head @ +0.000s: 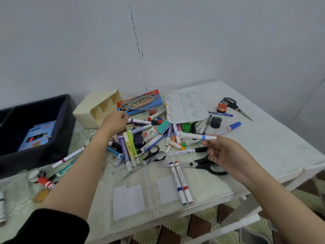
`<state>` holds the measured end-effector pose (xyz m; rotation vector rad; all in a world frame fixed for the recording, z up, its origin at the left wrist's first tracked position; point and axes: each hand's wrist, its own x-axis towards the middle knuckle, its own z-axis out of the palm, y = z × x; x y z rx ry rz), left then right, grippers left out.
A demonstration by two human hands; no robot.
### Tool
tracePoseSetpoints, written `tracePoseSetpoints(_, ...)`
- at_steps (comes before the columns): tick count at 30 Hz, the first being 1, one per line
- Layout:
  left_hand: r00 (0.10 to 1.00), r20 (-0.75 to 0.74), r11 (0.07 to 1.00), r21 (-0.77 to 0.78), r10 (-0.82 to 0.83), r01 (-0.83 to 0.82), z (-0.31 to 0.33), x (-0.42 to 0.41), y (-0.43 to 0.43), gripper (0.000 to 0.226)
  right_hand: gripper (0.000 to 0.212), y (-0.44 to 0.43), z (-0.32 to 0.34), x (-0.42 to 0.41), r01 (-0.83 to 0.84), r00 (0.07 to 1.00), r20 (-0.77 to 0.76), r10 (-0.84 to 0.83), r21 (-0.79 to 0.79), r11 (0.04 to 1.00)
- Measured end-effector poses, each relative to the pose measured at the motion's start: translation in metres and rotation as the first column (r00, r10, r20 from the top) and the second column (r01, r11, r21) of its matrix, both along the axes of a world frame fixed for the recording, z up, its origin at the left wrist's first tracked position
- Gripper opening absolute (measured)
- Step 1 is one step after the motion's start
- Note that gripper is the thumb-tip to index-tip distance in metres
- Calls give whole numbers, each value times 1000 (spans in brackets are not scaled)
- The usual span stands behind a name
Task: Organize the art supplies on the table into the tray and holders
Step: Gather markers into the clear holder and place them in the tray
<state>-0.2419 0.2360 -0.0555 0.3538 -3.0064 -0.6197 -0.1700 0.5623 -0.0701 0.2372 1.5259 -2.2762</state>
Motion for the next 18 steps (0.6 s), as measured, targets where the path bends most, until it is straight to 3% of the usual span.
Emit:
tracePoseSetpoints(3, 994, -94, 992, 111, 63, -52, 6, 9, -4, 26, 19, -9, -1, 13, -13, 999, 50, 14, -19, 1000)
tracePoseSetpoints(7, 968, -166, 937, 324, 191, -129, 4, 31, 3, 20, 21, -25, -8, 30, 24, 999, -31, -19, 178, 984)
tracePoseSetpoints(11, 961, -143, 877, 457, 235, -147, -7, 52, 16, 24, 38, -41, -20, 39, -17, 987, -146, 72, 350, 937)
tracePoseSetpoints(14, 962, -138, 887, 436, 234, -153, -7, 62, 21, 23, 40, -45, -28, 38, 69, 909, -348, 227, 664, 744)
tracePoseSetpoints(18, 957, -117, 797, 586, 265, -149, -1, 80, 28, 20, 47, -44, -33, 34, 219, 702, -505, 502, 824, 522)
